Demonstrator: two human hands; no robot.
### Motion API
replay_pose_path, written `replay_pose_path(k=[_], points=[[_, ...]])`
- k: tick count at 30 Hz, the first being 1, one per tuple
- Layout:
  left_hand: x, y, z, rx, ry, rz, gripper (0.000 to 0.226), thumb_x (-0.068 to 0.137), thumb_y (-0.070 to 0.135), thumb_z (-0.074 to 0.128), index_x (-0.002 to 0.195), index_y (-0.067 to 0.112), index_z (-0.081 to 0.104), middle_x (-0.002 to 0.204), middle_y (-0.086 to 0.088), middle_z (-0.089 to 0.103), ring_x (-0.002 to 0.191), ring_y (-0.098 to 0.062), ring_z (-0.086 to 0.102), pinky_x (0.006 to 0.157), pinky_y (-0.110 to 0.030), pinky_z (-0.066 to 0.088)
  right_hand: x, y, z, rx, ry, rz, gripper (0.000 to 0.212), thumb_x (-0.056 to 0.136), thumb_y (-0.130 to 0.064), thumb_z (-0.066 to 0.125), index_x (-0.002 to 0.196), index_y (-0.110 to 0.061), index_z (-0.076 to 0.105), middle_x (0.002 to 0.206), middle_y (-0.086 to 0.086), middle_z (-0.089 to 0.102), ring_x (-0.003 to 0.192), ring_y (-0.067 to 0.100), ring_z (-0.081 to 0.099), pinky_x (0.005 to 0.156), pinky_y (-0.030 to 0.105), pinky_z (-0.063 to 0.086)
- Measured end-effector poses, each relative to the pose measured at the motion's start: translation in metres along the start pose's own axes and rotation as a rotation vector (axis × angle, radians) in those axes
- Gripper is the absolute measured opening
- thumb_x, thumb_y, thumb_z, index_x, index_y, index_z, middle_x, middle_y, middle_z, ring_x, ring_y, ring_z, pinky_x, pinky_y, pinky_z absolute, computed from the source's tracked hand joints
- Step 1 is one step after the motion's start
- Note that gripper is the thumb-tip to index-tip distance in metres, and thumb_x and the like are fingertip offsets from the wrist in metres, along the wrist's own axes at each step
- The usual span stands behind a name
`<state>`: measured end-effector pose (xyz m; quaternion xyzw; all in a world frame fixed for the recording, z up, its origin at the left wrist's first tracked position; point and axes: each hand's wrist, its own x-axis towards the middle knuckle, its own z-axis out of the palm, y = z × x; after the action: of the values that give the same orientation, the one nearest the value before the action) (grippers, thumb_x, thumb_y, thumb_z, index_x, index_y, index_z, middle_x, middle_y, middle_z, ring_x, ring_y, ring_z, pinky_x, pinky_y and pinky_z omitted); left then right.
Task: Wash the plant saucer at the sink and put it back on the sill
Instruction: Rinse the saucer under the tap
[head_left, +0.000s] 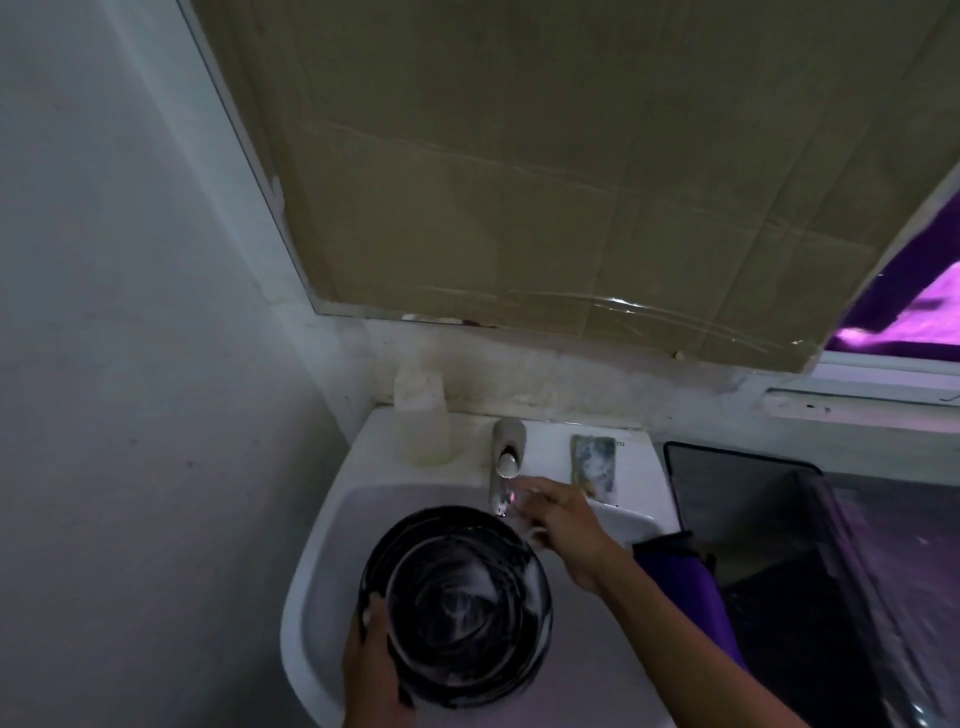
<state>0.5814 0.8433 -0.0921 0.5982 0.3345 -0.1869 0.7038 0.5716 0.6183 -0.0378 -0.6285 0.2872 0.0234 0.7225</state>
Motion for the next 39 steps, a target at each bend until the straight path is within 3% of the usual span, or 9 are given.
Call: replay_pose_path(k=[4,10,16,18,21,27,31,34,39], points=[[-0.003,-0.002,0.009,-0.022,-0.139,0.016,0.036,0.100,0.030,0.050,0.134,0.021,0.055,0.127,-0.010,0.062,0.104,-0.031,0.062,0.093,-0.042,0.047,0.004,-0.021,0.009,0.010,-0.006,0.049,0.020,0.085,0.003,0.052,0.072,-0.007,0.064,0.072,0.017,0.056,0.048,0.011,0.041,0.046,0.021,0.032],[-0.004,-0.007,0.022,-0.055,-0.151,0.026,0.035,0.100,0.030,0.050,0.132,0.017,0.057,0.128,-0.013,0.063,0.097,-0.025,0.064,0.084,-0.034,0.049,0.007,-0.048,0.001,0.162,0.003,0.020,0.023,0.085,0.008,0.049,0.092,0.001,0.070,0.078,0.020,0.059,0.050,0.017,0.042,0.048,0.028,0.029],[0.000,-0.008,0.026,-0.025,-0.156,-0.004,0.042,0.099,0.031,0.052,0.137,0.013,0.053,0.134,-0.015,0.059,0.113,-0.035,0.061,0.099,-0.047,0.048,-0.011,0.003,-0.015,-0.399,0.197,-0.266,0.026,0.091,-0.007,0.052,0.077,-0.018,0.071,0.067,-0.003,0.068,0.059,0.006,0.058,0.058,0.025,0.046],[-0.002,-0.006,0.025,-0.018,-0.168,-0.003,0.042,0.100,0.030,0.052,0.137,0.012,0.054,0.132,-0.015,0.061,0.115,-0.036,0.060,0.104,-0.051,0.046,-0.019,0.044,-0.011,-0.693,0.032,-0.323,0.021,0.091,-0.011,0.052,0.095,-0.016,0.072,0.099,0.003,0.073,0.090,0.001,0.063,0.082,0.025,0.048],[-0.005,-0.008,0.025,0.035,-0.174,0.048,0.033,0.099,0.028,0.053,0.125,0.011,0.063,0.118,-0.015,0.068,0.101,-0.030,0.067,0.090,-0.042,0.053,-0.013,0.091,0.010,-1.096,-0.356,-0.359,0.053,0.099,-0.043,0.035,0.148,-0.023,0.032,0.159,0.000,0.021,0.145,0.013,0.012,0.118,0.033,0.008],[-0.003,-0.006,0.012,0.173,-0.072,0.044,0.038,0.098,0.025,0.055,0.133,0.009,0.059,0.130,-0.017,0.062,0.112,-0.034,0.061,0.103,-0.047,0.047,0.031,0.090,0.034,-1.414,-0.361,-0.583,0.069,0.093,-0.066,0.005,0.152,-0.032,0.006,0.159,-0.016,-0.017,0.143,0.022,-0.027,0.106,0.054,-0.021],[0.004,0.008,-0.005,0.248,-0.076,0.028,0.038,0.098,0.037,0.054,0.131,0.019,0.059,0.120,-0.006,0.063,0.115,-0.034,0.058,0.106,-0.046,0.043,0.050,0.082,0.024,-1.535,-0.251,-0.557,0.062,0.099,-0.055,0.017,0.153,-0.029,0.000,0.162,0.005,0.011,0.148,0.035,0.006,0.115,0.056,-0.002],[0.002,0.013,-0.008,0.211,-0.140,-0.032,0.028,0.096,0.036,0.057,0.122,0.026,0.063,0.106,0.000,0.069,0.102,-0.029,0.064,0.095,-0.040,0.048,0.055,0.074,0.009,-1.607,-0.210,-0.437,0.054,0.101,-0.038,0.027,0.151,-0.020,0.020,0.132,0.018,0.057,0.116,0.036,0.055,0.103,0.045,0.035],[0.001,0.019,0.001,0.195,-0.288,-0.064,0.019,0.098,0.028,0.055,0.111,0.024,0.069,0.106,-0.002,0.076,0.100,-0.023,0.071,0.081,-0.033,0.054,0.039,0.075,-0.022,-0.905,-0.155,-0.200,0.019,0.101,-0.026,0.044,0.097,-0.012,0.056,0.092,0.009,0.067,0.086,0.029,0.064,0.072,0.032,0.046]])
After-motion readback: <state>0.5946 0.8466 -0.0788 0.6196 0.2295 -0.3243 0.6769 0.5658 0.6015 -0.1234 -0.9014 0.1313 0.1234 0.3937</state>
